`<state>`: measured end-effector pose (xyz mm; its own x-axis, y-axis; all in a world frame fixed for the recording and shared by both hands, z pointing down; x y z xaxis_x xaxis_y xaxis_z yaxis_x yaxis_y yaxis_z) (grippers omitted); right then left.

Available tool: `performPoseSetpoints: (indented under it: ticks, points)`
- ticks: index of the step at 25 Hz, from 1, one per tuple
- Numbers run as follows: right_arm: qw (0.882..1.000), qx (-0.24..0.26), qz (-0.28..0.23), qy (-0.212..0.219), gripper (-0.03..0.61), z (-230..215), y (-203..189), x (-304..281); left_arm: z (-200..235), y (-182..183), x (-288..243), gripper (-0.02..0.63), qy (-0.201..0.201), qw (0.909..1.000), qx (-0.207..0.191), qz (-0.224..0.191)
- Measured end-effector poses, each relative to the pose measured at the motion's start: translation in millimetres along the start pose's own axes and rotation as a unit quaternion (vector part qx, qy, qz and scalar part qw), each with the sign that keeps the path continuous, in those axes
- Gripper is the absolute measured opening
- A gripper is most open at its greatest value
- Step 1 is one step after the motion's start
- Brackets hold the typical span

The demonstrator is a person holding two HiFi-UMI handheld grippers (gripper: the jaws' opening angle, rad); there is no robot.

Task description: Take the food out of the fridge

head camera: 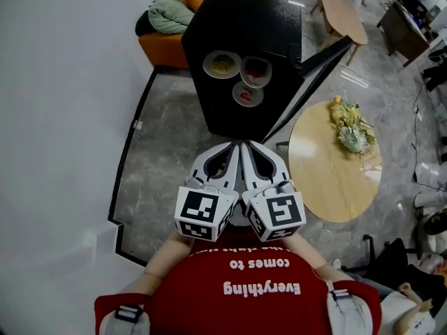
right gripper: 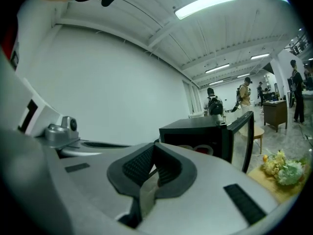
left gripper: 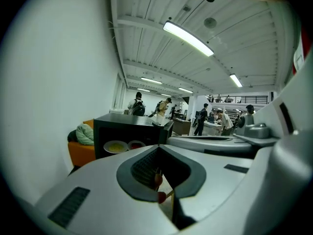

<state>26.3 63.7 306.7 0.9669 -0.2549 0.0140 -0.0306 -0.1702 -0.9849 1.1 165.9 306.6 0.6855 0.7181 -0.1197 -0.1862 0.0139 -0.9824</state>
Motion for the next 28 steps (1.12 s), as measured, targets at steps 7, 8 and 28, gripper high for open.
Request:
performPoseSetpoints:
  ticks: [7,8,28]
  points:
    - [1.000,0.002,0.006,-0.008,0.011,34,3,-80,90,28,-20,-0.003,-0.024,0.9997,0.002,0.007]
    - [1.000,0.002,0.008,-0.013,0.011,36,2,-87,99,30,-25,-0.003,-0.028,0.9996,0.006,0.007]
    - [0.938,-0.292,0.099,-0.155,0.135,-152,-102,-161,132,-47,-161,-0.003,-0.085,0.9900,0.068,0.090]
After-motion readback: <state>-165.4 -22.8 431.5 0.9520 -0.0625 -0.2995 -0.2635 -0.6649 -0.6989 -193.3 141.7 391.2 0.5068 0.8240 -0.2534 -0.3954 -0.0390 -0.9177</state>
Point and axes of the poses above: the fingertips, and each gripper's own axes: x backward along the fingers, z to its left, y out of its top, the point moved 8 cm from there along x, backward along the fingers, and after that the axes turned 10 degrees about -z, right-handed, at the moved point
